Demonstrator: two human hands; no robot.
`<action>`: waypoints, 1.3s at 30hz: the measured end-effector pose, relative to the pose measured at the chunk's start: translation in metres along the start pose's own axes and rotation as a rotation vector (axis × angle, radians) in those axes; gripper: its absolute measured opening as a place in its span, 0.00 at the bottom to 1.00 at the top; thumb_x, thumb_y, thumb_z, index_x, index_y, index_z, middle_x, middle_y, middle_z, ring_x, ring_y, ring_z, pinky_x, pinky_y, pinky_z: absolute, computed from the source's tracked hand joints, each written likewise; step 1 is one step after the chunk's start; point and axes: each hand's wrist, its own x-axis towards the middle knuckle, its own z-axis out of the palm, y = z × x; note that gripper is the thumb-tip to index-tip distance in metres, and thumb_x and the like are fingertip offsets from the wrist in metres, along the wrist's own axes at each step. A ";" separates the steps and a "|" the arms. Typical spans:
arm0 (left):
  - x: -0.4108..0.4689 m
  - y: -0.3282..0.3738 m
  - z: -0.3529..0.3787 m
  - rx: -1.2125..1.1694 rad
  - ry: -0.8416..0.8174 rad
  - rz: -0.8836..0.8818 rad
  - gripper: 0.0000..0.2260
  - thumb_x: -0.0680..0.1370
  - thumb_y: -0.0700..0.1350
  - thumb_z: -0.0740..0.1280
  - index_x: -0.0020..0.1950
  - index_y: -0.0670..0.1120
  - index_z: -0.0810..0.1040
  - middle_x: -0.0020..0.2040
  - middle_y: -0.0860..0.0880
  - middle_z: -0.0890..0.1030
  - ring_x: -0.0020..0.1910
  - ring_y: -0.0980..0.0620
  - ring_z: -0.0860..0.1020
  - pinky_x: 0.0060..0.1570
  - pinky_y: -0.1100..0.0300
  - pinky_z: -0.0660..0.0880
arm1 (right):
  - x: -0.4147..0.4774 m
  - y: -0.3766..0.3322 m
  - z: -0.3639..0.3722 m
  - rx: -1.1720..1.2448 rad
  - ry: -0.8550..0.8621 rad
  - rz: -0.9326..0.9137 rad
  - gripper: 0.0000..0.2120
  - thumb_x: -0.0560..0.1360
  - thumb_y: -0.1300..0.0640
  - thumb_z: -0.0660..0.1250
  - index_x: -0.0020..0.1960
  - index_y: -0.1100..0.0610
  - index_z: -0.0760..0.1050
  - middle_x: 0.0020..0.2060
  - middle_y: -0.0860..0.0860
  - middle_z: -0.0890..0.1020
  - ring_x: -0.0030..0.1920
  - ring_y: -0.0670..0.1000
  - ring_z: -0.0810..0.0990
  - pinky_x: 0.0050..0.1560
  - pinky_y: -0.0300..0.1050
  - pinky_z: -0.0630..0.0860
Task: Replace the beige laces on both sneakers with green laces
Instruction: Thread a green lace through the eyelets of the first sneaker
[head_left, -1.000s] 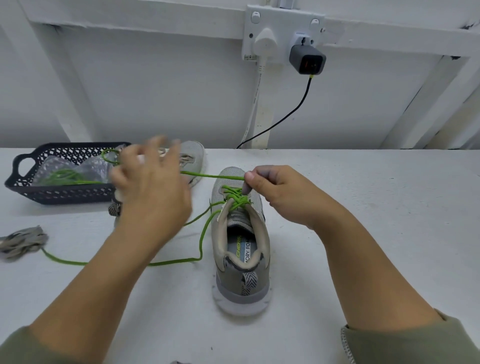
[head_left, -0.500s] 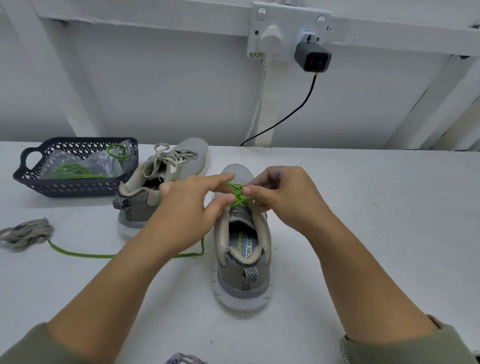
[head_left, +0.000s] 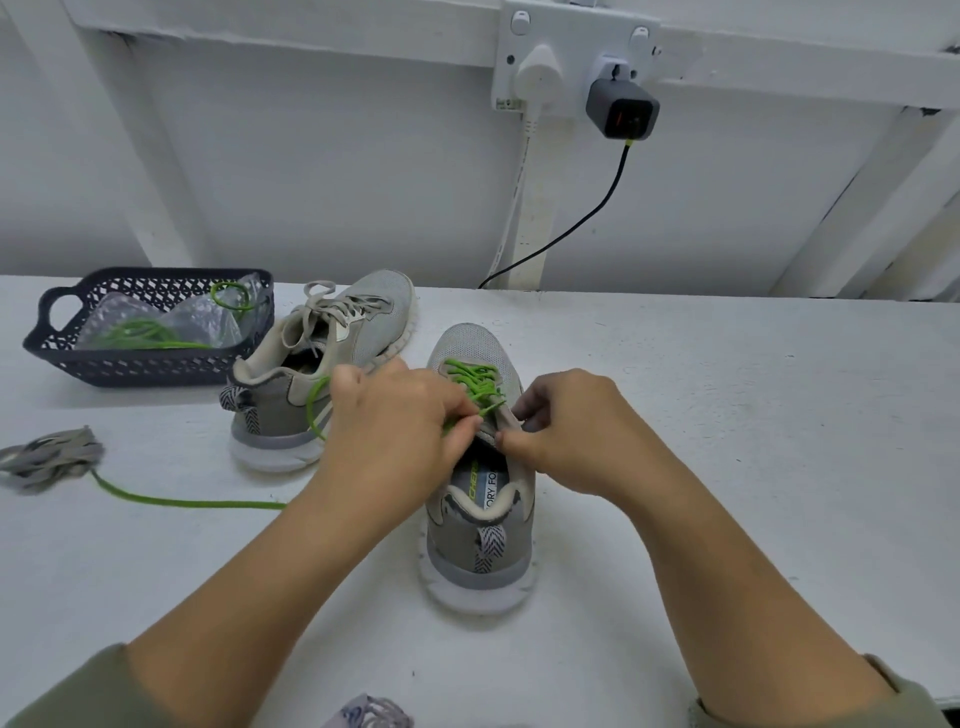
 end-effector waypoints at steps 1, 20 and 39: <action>0.000 0.003 0.000 0.055 -0.010 0.011 0.05 0.69 0.55 0.74 0.37 0.57 0.83 0.31 0.57 0.78 0.39 0.50 0.75 0.41 0.54 0.53 | 0.000 0.000 0.001 0.020 0.008 0.003 0.09 0.69 0.48 0.74 0.45 0.51 0.80 0.38 0.47 0.83 0.37 0.46 0.82 0.38 0.46 0.81; 0.005 0.009 0.011 -0.079 -0.112 -0.170 0.08 0.71 0.60 0.67 0.38 0.57 0.79 0.26 0.58 0.70 0.41 0.58 0.68 0.51 0.53 0.61 | 0.007 0.009 -0.008 0.150 -0.152 -0.016 0.07 0.70 0.50 0.75 0.44 0.52 0.82 0.34 0.49 0.85 0.34 0.46 0.84 0.46 0.53 0.82; 0.002 -0.001 0.021 -0.032 -0.014 -0.085 0.07 0.68 0.60 0.73 0.41 0.61 0.82 0.50 0.58 0.71 0.57 0.48 0.65 0.51 0.55 0.52 | 0.008 0.017 -0.007 0.378 -0.083 0.036 0.06 0.78 0.61 0.64 0.45 0.62 0.76 0.35 0.55 0.85 0.34 0.52 0.85 0.37 0.44 0.82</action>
